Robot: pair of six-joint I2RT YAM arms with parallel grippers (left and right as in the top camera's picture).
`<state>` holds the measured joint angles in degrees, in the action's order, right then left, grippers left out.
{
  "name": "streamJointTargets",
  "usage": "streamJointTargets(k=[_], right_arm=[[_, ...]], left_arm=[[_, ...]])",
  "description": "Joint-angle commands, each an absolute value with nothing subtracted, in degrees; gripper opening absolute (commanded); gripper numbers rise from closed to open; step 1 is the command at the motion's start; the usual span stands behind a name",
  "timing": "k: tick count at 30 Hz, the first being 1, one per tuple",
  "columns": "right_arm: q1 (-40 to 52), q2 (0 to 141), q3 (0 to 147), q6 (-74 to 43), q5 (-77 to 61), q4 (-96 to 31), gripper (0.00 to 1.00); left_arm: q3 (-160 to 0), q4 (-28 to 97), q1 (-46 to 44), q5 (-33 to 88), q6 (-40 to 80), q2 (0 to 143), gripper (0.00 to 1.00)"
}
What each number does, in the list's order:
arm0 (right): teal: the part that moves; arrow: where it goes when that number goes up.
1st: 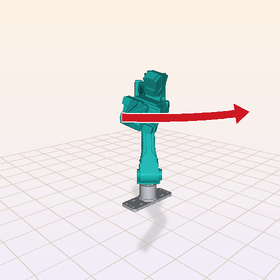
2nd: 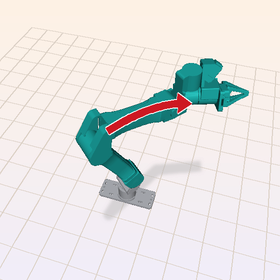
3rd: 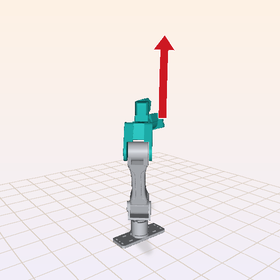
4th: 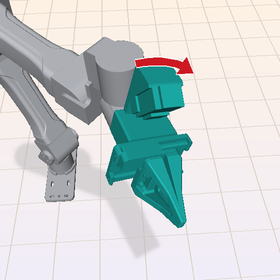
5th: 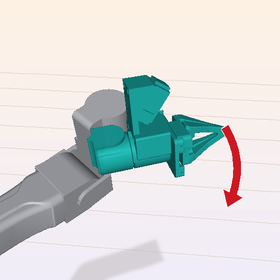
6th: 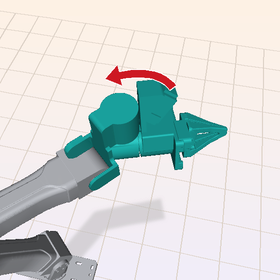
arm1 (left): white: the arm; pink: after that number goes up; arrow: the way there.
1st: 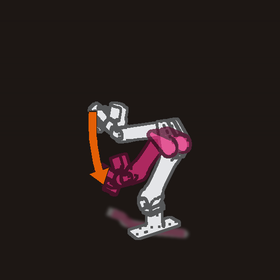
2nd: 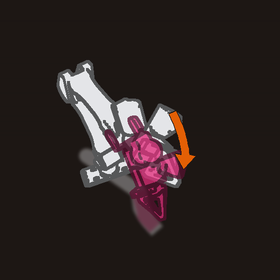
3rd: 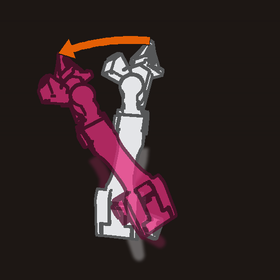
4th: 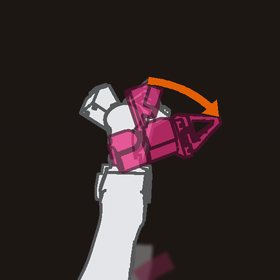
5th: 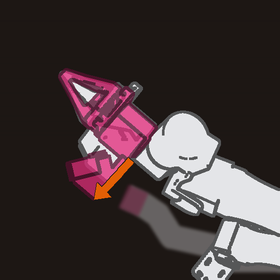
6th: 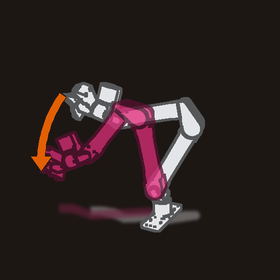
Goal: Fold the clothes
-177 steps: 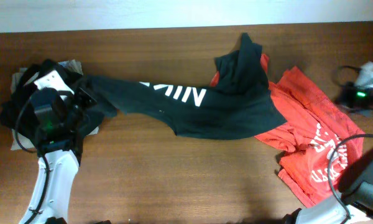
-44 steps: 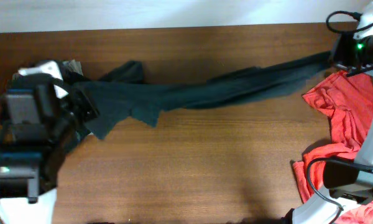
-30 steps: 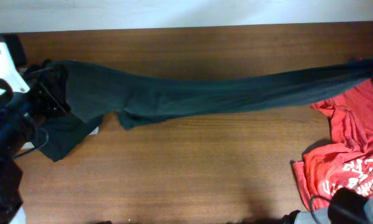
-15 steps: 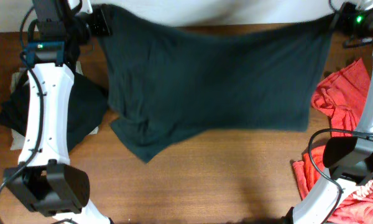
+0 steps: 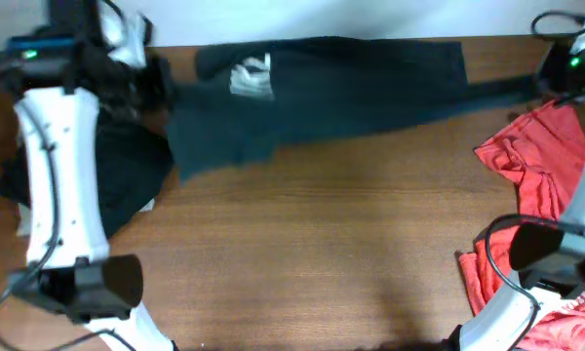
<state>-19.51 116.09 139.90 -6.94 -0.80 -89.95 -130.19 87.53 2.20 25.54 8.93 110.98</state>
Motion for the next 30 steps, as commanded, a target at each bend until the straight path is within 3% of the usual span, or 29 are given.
streamJointTargets(k=[1, 7, 13, 17, 20, 30], right_arm=[[-19.92, 115.79, 125.38, -5.76, 2.68, -91.15, 0.04], [-21.02, 115.74, 102.08, -6.0, 3.77, -92.16, 0.04], [-25.26, 108.92, 88.86, -6.44, 3.7, -88.88, 0.04], [-26.52, 102.19, 86.04, -6.9, 3.42, -86.54, 0.04], [-26.52, 101.91, 86.04, -6.85, -0.19, -79.94, 0.04], [-22.74, 104.6, 86.02, -6.87, -7.31, -53.45, 0.04]], left_arm=[[-127.26, 96.73, -1.74, 20.14, 2.44, 117.25, 0.0], [-97.82, 91.61, -5.21, 16.86, 2.07, 114.96, 0.0], [-66.3, 78.89, -5.1, 16.62, 2.98, 93.14, 0.01], [-63.68, 78.7, -4.51, 8.01, 8.32, 78.41, 0.0], [-63.66, 68.29, -0.43, 7.66, 10.92, 74.26, 0.0], [-63.64, 32.49, 0.93, 11.35, 15.86, 95.33, 0.0]])
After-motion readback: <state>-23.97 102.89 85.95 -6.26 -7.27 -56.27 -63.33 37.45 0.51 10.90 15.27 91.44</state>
